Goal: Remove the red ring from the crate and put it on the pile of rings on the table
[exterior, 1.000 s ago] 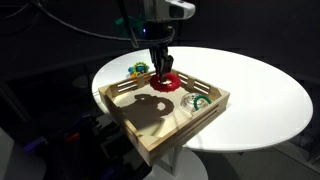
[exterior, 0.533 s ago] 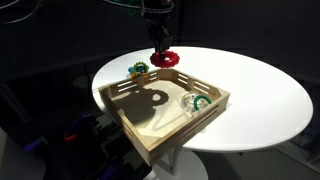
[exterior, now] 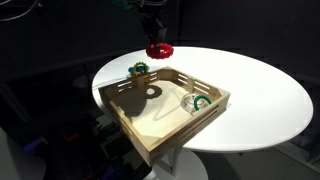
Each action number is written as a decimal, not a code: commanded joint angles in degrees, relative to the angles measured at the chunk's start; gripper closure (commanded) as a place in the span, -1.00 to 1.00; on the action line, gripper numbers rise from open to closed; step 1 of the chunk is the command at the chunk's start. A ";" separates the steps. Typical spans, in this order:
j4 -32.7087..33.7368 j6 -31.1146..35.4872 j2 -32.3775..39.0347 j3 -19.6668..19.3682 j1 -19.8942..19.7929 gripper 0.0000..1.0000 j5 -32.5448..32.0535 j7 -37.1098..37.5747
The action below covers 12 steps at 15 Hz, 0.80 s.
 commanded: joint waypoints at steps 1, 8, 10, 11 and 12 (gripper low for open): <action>0.00 -0.12 -0.01 0.32 -0.34 0.38 0.13 -0.12; -0.02 -0.12 0.03 0.31 -0.40 0.80 0.12 -0.12; 0.69 0.10 0.78 0.88 0.03 0.80 0.00 0.15; 1.05 0.07 1.11 1.21 0.25 0.80 -0.08 0.18; 1.58 0.03 1.61 1.69 0.56 0.80 -0.21 0.23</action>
